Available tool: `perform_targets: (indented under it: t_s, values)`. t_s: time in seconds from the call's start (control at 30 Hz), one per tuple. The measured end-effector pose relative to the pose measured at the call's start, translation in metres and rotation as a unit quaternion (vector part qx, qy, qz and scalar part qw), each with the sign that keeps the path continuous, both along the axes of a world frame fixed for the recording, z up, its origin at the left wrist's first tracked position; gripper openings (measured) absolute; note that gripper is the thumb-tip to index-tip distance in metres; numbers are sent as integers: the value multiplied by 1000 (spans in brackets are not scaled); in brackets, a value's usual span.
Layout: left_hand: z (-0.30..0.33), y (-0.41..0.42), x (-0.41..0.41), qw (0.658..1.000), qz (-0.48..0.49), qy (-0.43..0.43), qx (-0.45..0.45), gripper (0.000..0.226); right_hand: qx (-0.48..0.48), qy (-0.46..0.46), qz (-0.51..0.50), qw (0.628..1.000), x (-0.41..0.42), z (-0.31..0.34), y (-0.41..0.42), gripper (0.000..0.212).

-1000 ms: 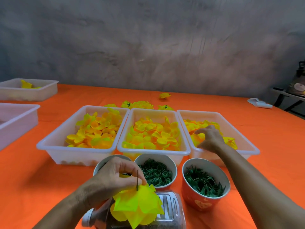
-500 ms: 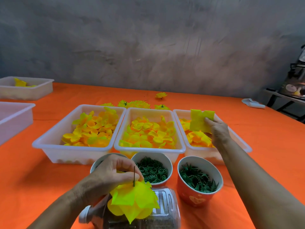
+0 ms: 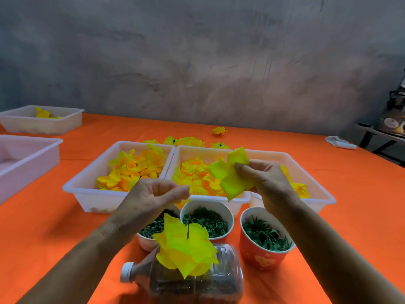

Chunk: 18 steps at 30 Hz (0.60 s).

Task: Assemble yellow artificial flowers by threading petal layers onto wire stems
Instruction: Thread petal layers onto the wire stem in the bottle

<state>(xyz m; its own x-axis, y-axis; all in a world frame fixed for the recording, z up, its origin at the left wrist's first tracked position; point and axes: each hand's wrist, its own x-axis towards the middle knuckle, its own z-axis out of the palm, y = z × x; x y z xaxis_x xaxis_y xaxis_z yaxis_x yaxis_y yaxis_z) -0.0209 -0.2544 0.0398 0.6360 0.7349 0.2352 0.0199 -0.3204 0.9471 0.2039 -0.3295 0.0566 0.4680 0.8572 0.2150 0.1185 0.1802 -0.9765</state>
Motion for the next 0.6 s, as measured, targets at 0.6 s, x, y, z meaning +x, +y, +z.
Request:
perform_targets:
  t_s: [0.6]
  values:
    - [13, -2, 5, 982, 76, -96, -141, 32, -80, 93, 169, 978, -64, 7, -2, 33]
